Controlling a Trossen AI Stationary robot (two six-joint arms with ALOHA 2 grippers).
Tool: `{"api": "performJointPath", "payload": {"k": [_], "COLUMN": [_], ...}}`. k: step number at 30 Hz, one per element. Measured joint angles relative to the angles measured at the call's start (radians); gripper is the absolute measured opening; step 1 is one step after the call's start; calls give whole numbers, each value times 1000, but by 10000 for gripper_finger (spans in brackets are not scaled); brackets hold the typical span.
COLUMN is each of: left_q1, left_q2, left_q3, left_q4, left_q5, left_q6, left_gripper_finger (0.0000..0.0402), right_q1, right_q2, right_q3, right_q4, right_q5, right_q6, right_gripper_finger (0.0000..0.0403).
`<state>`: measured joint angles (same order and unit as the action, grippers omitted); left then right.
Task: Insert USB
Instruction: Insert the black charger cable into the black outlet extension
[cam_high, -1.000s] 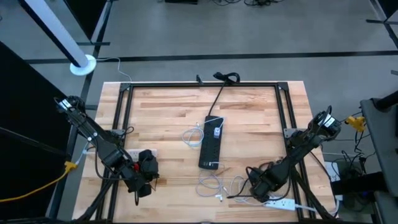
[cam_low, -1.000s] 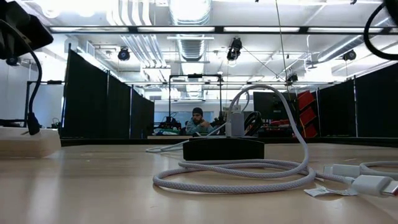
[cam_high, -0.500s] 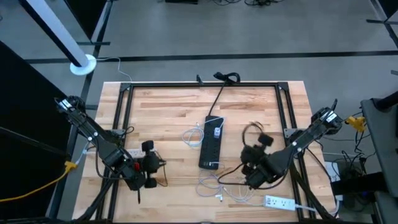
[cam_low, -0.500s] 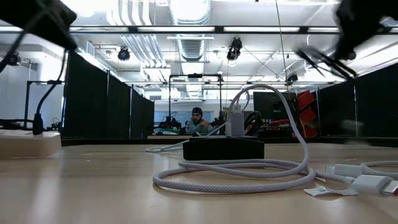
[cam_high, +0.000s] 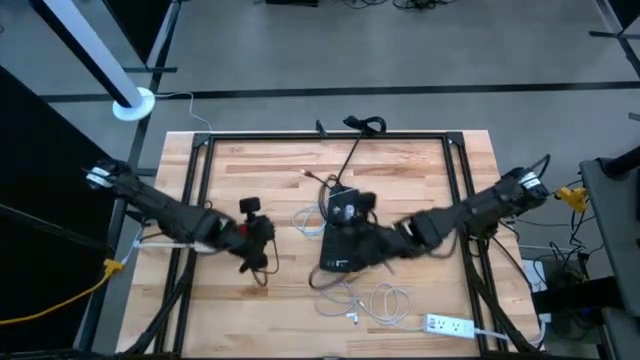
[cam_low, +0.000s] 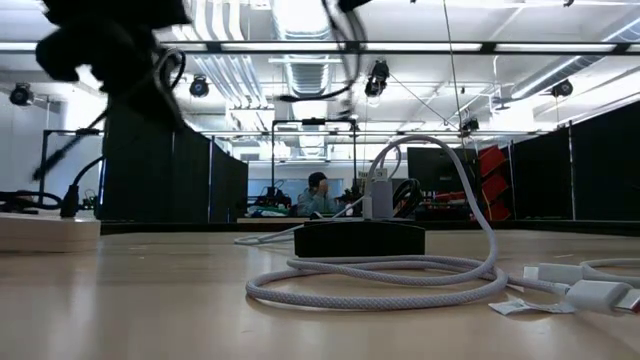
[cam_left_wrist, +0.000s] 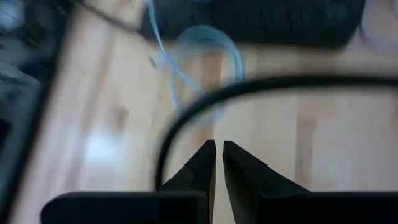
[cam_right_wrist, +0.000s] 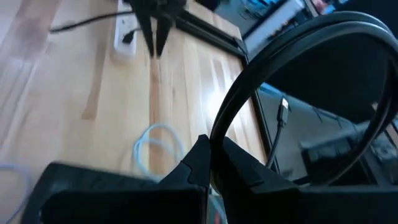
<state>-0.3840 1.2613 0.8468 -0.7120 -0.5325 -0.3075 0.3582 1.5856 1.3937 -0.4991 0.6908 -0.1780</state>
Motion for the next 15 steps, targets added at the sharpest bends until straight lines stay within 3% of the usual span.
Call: {"api": "performJointPath", "payload": {"k": [7, 12, 13, 15], "left_q1": [226, 338, 346, 348], "left_q2": [0, 0, -1, -9], "left_q3": [-5, -5, 0, 28], "left_q4": [-169, -214, -202, -174], "left_q5": [607, 1181, 1261, 1307], "left_q6": [11, 64, 97, 143], "left_gripper_finger": [20, 25, 26, 27], "right_q1": [-210, -323, -338, -358], "right_q2": [0, 4, 6, 7], "right_q3": [-24, -67, -80, -105], "right_q4": [48, 145, 171, 226], "right_q5": [-242, -377, -406, -461], "right_q6": [-109, -144, -155, -181], "right_gripper_finger": [5, 5, 5, 5]}}
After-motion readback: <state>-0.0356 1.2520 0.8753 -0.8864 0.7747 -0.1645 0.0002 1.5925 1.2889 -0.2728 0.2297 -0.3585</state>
